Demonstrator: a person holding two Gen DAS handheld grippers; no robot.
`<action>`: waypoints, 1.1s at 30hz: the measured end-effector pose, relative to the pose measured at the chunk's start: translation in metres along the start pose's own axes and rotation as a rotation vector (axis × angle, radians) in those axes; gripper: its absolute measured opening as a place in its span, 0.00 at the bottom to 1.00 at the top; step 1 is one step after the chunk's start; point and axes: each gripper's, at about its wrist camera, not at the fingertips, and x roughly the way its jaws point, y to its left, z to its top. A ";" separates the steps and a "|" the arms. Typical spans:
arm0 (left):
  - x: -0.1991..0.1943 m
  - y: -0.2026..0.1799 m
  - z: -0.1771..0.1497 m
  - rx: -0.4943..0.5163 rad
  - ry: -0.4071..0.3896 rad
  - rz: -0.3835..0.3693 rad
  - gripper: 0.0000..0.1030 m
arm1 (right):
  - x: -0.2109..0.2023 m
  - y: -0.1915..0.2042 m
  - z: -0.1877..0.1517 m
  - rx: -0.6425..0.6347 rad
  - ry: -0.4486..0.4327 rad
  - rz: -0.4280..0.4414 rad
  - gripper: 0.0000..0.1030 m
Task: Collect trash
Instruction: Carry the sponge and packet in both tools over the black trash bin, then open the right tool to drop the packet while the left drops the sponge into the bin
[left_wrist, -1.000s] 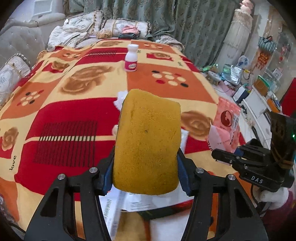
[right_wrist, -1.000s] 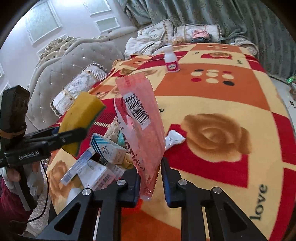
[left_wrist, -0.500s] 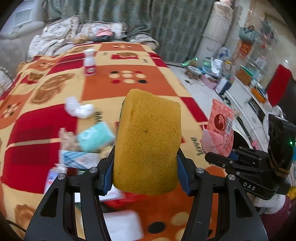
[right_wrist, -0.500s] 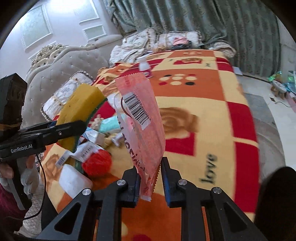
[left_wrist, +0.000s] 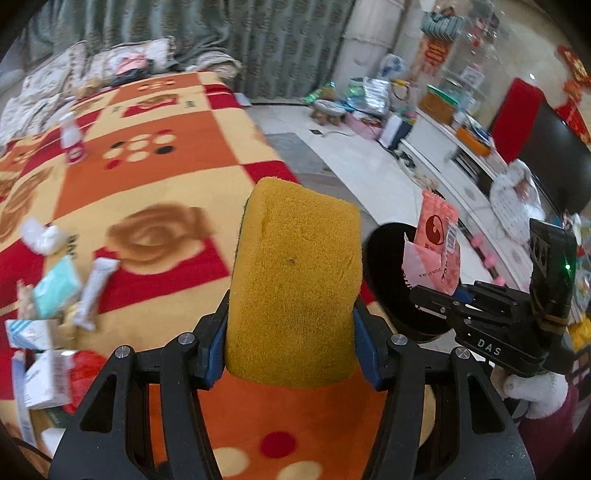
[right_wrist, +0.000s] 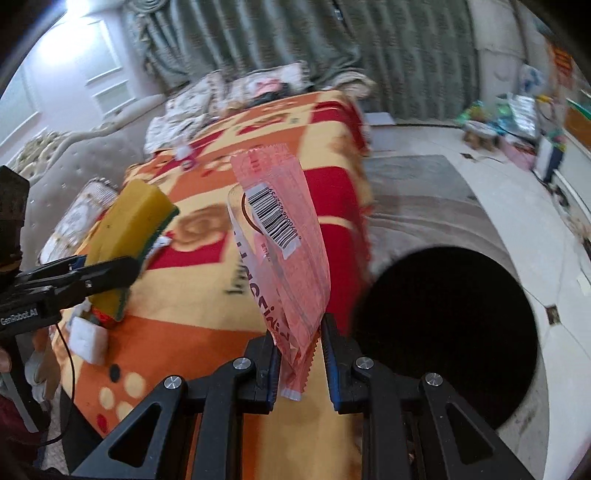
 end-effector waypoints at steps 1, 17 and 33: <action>0.006 -0.007 0.001 0.009 0.008 -0.008 0.54 | -0.002 -0.009 -0.003 0.011 0.002 -0.014 0.19; 0.079 -0.085 0.023 0.036 0.075 -0.171 0.61 | -0.011 -0.107 -0.022 0.217 0.022 -0.140 0.22; 0.065 -0.067 0.020 -0.029 0.078 -0.207 0.63 | -0.017 -0.094 -0.017 0.233 -0.009 -0.123 0.49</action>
